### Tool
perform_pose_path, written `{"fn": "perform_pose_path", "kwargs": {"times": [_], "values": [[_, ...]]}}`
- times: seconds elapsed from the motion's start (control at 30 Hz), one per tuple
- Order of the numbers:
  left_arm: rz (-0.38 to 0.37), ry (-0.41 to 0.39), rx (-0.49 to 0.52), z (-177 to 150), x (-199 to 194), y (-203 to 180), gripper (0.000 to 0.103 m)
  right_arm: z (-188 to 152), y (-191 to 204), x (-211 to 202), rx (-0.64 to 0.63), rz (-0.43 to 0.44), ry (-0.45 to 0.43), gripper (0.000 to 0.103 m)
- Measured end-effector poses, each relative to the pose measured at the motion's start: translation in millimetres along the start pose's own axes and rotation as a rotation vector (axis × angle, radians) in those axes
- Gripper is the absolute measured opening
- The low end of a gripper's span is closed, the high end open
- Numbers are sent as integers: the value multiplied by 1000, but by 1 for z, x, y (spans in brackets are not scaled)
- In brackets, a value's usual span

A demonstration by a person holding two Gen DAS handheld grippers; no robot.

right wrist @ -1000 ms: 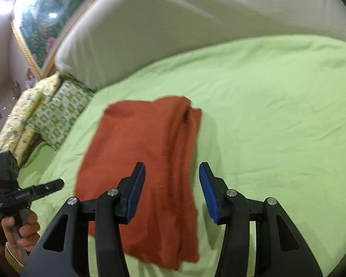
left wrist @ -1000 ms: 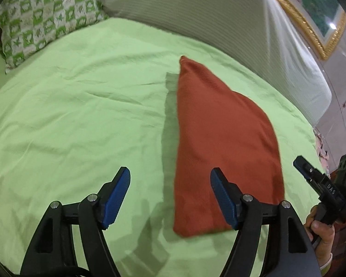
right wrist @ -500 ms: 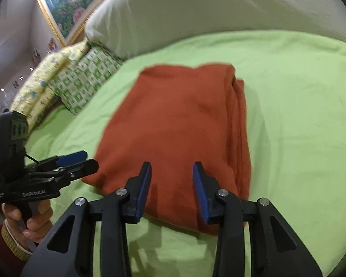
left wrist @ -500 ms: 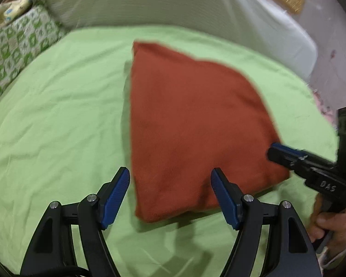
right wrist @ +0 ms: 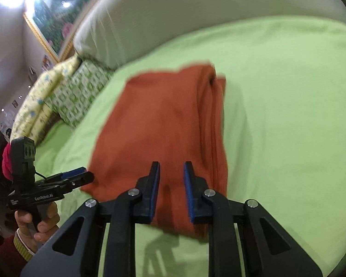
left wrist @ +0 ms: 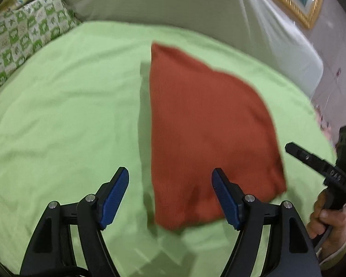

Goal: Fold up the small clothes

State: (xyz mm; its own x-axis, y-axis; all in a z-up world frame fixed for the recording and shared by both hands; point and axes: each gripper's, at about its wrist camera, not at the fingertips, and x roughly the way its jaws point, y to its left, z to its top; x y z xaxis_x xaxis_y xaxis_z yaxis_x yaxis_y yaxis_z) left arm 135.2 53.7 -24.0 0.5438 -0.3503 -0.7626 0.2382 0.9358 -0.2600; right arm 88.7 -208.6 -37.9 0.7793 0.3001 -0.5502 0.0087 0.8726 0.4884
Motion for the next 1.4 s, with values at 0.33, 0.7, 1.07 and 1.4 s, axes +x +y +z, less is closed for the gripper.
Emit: {"fn": "perform_pose_path", "kwargs": {"times": [0.33, 0.7, 1.07, 1.4], "values": [[22, -50, -30, 118, 63, 0, 80, 91, 15, 61, -76, 4, -17, 21], [15, 160, -46, 158, 181, 19, 83, 110, -33, 126, -33, -87, 103, 21], [59, 66, -36, 128, 101, 12, 83, 95, -27, 72, 27, -42, 11, 20], [78, 71, -55, 19, 44, -6, 85, 22, 9, 17, 71, 21, 6, 23]]}}
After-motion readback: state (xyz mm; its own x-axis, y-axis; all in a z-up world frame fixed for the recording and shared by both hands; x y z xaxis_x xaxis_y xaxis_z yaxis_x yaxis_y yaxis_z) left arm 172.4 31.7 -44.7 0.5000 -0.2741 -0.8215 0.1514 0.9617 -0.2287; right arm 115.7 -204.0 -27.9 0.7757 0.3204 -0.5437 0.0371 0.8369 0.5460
